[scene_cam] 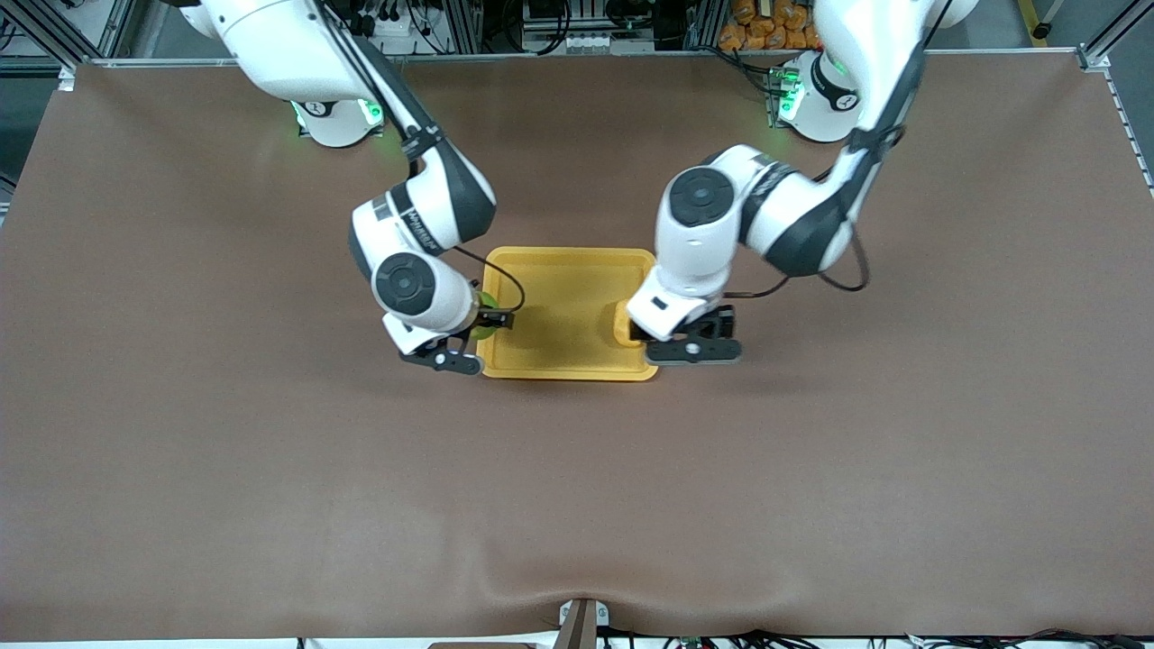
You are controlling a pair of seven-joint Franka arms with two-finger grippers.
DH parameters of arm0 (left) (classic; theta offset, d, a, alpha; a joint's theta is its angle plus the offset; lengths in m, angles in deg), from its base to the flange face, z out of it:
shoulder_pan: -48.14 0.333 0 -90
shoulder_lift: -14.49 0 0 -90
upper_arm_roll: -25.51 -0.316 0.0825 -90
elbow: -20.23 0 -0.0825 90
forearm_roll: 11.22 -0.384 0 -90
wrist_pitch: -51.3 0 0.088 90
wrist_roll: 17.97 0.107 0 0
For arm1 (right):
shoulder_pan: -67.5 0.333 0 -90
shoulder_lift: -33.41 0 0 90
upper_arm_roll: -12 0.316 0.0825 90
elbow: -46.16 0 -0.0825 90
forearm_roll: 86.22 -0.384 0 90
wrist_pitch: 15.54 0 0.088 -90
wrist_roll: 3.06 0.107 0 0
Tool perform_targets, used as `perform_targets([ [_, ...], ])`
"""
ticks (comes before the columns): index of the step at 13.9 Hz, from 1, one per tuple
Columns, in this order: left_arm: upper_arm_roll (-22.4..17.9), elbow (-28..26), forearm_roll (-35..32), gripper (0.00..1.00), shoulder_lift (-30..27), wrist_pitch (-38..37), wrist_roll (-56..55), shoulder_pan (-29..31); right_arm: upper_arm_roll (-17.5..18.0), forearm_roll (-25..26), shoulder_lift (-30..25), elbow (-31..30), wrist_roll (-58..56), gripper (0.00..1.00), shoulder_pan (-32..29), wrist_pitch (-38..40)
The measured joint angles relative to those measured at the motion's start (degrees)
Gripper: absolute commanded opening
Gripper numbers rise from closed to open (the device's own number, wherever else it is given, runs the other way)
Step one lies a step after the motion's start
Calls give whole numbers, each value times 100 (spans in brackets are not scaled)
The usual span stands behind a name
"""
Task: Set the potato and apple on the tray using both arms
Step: 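Lift the left gripper away while the right gripper carries the apple over the tray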
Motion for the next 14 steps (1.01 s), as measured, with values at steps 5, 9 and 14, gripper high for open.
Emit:
perform_targets([
  [5,-1,15,660,100,-908,-1044,606,839,-5,0,299,-25,382,0,350,-299],
  [9,-11,319,802,100,-1329,-2306,1971,1774,-34,0,497,-52,386,0,351,-478],
  [14,-11,737,818,100,-1583,-3237,2744,2360,-40,0,683,-57,388,49,351,-644],
])
